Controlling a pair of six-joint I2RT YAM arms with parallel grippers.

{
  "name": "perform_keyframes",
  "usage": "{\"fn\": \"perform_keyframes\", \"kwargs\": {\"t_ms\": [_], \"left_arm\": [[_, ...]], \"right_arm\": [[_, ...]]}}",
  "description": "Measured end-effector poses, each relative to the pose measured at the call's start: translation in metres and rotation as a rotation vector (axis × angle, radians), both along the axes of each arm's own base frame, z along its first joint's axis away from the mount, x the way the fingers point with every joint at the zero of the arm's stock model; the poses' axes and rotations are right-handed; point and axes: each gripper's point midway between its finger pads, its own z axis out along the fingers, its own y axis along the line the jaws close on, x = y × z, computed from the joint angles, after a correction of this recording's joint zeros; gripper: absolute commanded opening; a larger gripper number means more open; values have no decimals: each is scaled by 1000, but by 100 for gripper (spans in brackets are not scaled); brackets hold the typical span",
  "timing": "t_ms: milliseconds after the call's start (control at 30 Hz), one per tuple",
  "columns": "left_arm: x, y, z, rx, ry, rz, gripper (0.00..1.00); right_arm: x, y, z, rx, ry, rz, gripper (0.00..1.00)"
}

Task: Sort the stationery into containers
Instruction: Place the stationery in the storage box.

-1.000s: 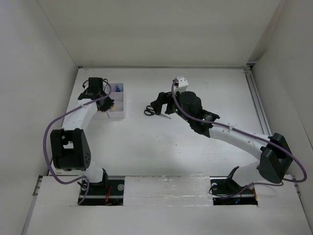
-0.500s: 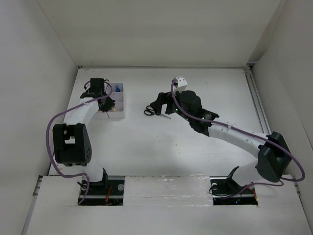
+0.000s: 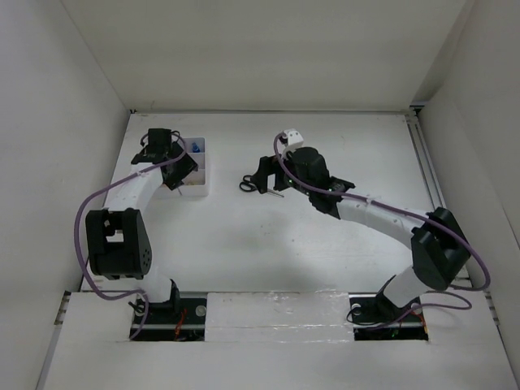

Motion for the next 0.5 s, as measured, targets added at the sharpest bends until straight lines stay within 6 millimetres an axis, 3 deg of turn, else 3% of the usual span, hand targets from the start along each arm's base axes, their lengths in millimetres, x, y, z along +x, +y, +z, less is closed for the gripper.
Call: {"fn": "perform_keyframes", "kwargs": {"t_ms": [100, 133, 233, 333, 367, 433, 500], "left_arm": [[1, -6, 21, -20, -61, -32, 69], [2, -8, 31, -29, -93, -46, 81], [2, -16, 64, -49, -199, -101, 97], [-1, -24, 96, -64, -300, -152, 100], [-2, -26, 105, -66, -329, -168, 100], [-5, -28, 119, -67, -372, -192, 100], [-7, -30, 128, -64, -399, -206, 100]], "right_arm": [[18, -6, -22, -70, 49, -19, 100], [24, -8, -29, -98, 63, -22, 100], [40, -11, -47, -172, 104, -32, 100], [52, -8, -62, -250, 140, -32, 86], [58, -5, -67, -275, 148, -28, 70], [69, 1, -76, -319, 156, -22, 53], [79, 6, -89, -354, 164, -18, 50]]}}
